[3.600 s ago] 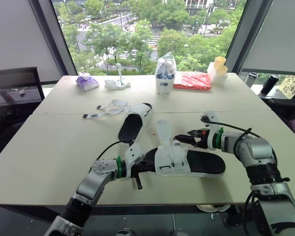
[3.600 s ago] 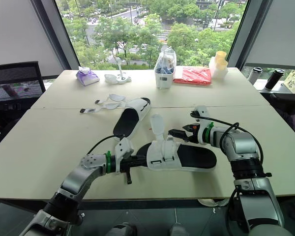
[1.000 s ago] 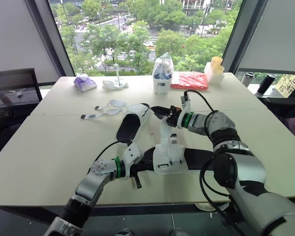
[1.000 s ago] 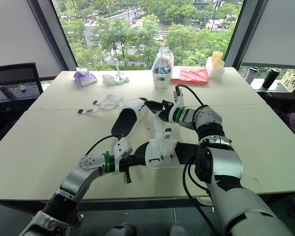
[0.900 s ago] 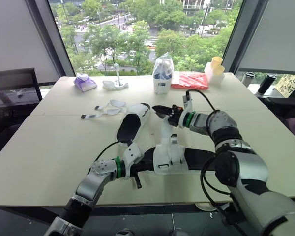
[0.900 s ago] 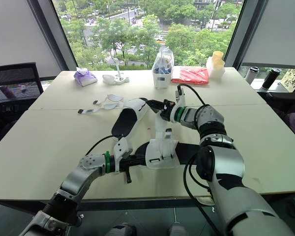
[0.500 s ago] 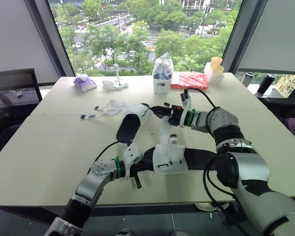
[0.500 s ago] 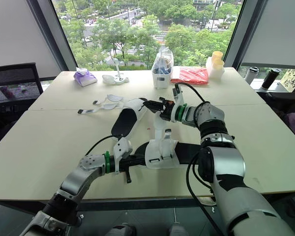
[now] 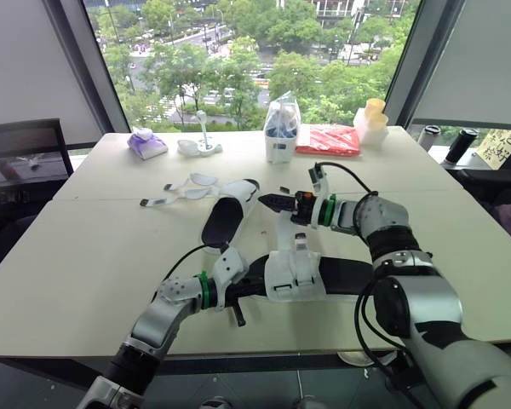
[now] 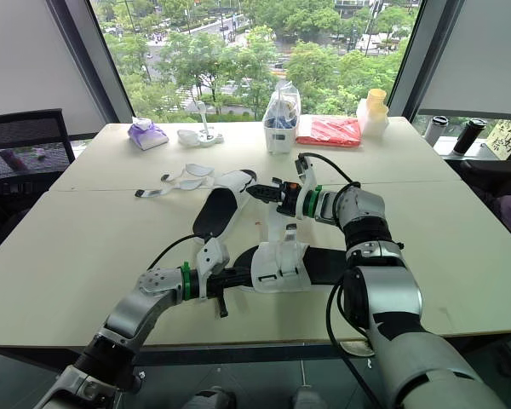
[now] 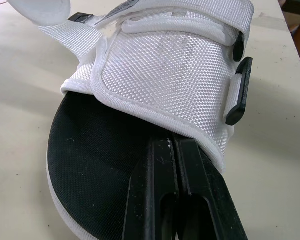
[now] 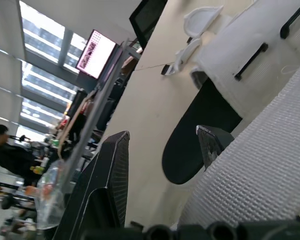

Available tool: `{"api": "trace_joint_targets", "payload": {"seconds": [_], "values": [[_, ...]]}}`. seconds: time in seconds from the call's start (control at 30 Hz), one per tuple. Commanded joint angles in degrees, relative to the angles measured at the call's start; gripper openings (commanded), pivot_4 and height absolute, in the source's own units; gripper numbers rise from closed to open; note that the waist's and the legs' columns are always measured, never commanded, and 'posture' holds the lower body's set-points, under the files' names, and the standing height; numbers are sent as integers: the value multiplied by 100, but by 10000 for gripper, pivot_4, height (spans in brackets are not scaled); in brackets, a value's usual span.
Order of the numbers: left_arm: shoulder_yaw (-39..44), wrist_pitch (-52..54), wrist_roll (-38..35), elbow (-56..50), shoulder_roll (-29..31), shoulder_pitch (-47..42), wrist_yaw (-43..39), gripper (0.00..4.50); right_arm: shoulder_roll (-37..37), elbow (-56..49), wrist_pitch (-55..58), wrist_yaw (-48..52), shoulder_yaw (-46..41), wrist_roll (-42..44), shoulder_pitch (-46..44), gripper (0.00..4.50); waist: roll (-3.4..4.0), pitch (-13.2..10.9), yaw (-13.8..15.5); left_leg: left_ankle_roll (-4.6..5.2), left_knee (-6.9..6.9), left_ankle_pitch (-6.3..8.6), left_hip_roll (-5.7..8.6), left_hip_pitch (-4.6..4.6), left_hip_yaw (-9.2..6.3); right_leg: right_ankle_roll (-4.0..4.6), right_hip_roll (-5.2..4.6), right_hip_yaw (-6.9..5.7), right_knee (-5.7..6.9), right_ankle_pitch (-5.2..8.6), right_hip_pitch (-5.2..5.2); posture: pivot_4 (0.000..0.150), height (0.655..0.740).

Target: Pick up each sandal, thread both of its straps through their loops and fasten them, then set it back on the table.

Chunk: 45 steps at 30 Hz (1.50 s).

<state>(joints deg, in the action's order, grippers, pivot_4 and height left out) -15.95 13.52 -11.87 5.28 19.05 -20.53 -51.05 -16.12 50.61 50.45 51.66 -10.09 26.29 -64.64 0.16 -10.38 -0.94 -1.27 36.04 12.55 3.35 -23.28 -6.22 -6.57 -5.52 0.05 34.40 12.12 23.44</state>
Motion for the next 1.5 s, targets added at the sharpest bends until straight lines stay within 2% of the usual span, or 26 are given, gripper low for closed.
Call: {"api": "trace_joint_targets", "payload": {"seconds": [0.03, 0.2, 0.4, 0.47, 0.5, 0.53, 0.6, 0.97, 1.03, 1.17, 1.33, 1.5], "values": [[-94, 256, 186, 258, 23, 133, 115, 0, -9, -746, -1078, 303, 573, -485, 159, 28215, 0, 0, 1, 0, 0, 0, 0, 0, 0, -2, 0, 0, 0, -1, 0, 1500, 7400], [-87, 271, 175, 259, 21, 149, 107, 0, -255, -1367, -2232, 985, 1276, -998, 697, 28219, 0, 0, 11, -3, 1, -1, 4, 1, -1, -19, 0, -1, -1, -8, -2, 1500, 7400], [-86, 274, 161, 254, 0, 170, 111, 0, -325, -1942, -2570, 1084, 1461, -1108, 1088, 28219, 0, 0, 1, -5, 0, -3, 2, 4, -3, -12, 0, 0, 3, -5, 0, 1500, 7400], [-94, 270, 165, 264, -9, 163, 108, 0, -288, -2003, -2568, 1015, 1434, -1111, 1135, 17867, 0, 0, 9, -5, -1, -3, 0, 7, -6, -2, 0, 0, 6, 1, -2, 1500, 7400], [-96, 270, 167, 265, -11, 161, 106, 0, -281, -2021, -2553, 1011, 1439, -1115, 1149, 14849, 0, 0, 13, -5, 0, -3, 0, 8, -7, -1, 0, 0, 6, 1, -3, 1500, 7400], [-98, 269, 169, 267, -12, 159, 102, 0, -268, -2028, -2551, 976, 1437, -1123, 1159, 9056, 0, 0, 13, -6, 0, -3, 0, 8, -7, -1, 0, 0, 5, 1, -3, 1500, 7400], [-98, 271, 171, 275, -15, 150, 98, 0, -250, -2013, -2556, 932, 1444, -1142, 1153, 1217, 0, 0, 14, -6, 0, -3, 0, 8, -9, 0, -1, 0, 4, 1, -3, 1500, 7400], [-65, 289, 164, 327, -48, 117, 132, 0, -271, -1809, -2470, 813, 1426, -1188, 1076, 1217, 0, 0, 21, -6, 0, -3, 1, 8, -16, 0, -1, 1, 4, 1, -4, 1500, 7400], [-59, 291, 164, 329, -53, 120, 142, 0, -269, -1814, -2386, 935, 1438, -1127, 1064, 6776, 0, 0, 22, -6, 0, -3, 1, 7, -16, 0, -2, 1, 4, 1, -4, 1500, 7400], [-46, 302, 163, 331, -59, 119, 154, 0, -306, -1790, -2376, 948, 1505, -1211, 992, 21293, 0, 0, 21, -6, 0, -3, 1, 7, -17, 0, -2, 1, 3, 1, -4, 1500, 7400], [-34, 313, 169, 328, -68, 124, 157, 0, -521, -1829, -2146, 1290, 1588, -1203, 945, 22115, 0, 0, 27, -6, 0, -3, 1, 7, -17, 0, -2, 1, 4, 1, -4, 1500, 7400], [-14, 343, 164, 309, -80, 146, 164, 0, -716, -1290, -1900, 1191, 1186, -1017, 604, 22115, 0, 0, 26, -6, 1, -3, 1, 7, -16, 0, -3, 1, 2, 1, -5, 1500, 7400]]}}
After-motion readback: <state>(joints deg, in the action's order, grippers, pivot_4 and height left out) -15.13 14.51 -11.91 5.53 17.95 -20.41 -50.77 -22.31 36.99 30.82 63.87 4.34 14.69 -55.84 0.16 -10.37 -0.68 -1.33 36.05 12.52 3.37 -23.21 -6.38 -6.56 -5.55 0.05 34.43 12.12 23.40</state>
